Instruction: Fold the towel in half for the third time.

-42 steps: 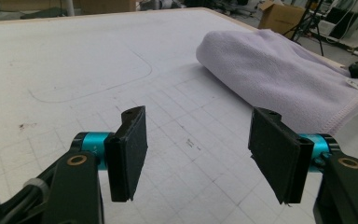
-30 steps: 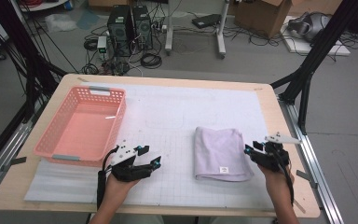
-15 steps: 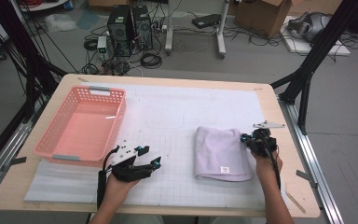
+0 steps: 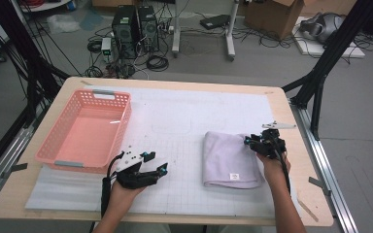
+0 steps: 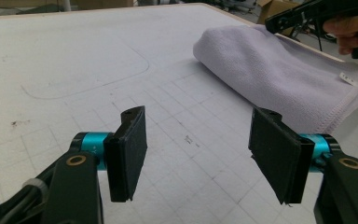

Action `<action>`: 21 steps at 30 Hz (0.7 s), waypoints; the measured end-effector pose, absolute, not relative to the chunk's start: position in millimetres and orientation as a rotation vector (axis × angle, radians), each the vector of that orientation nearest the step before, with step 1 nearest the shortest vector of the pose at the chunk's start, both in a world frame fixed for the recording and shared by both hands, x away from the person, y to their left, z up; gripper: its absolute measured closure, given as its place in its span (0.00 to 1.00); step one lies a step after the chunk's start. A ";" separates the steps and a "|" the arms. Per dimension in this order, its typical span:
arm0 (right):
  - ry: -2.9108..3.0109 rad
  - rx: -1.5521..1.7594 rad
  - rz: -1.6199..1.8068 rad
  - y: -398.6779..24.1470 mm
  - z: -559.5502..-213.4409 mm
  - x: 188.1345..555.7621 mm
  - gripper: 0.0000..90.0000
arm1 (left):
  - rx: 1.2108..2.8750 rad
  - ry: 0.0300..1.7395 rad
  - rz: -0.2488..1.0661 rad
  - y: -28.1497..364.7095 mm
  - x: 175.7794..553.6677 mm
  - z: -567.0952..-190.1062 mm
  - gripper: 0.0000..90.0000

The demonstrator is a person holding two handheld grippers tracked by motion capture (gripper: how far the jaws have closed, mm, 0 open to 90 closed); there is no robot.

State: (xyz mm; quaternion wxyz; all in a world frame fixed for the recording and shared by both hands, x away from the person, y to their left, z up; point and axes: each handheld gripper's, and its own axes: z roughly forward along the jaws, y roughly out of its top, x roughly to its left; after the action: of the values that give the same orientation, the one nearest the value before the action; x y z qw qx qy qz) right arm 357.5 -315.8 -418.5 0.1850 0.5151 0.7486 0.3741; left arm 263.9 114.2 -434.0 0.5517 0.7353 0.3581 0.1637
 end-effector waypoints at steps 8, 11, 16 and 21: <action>2.091 1.360 1.121 -315.3 -406.3 345.9 0.99 | 1.740 0.844 0.388 114.2 263.8 -433.7 0.41; 2.025 1.360 1.117 -323.6 -400.0 337.6 0.99 | 1.733 0.848 0.390 115.1 263.9 -433.2 0.41; 2.006 1.407 0.931 -325.9 -406.5 333.8 0.98 | 1.731 0.852 0.391 115.5 264.2 -433.2 0.41; 1.952 1.443 0.915 -325.5 -412.4 338.1 0.78 | 1.726 0.853 0.394 116.2 263.8 -432.6 0.41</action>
State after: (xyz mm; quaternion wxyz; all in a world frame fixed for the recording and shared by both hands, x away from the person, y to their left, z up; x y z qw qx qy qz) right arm 338.1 -325.5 -412.4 0.2702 0.5356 0.7244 0.3396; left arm 263.8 116.2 -432.6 0.5548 0.7306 0.3613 0.1670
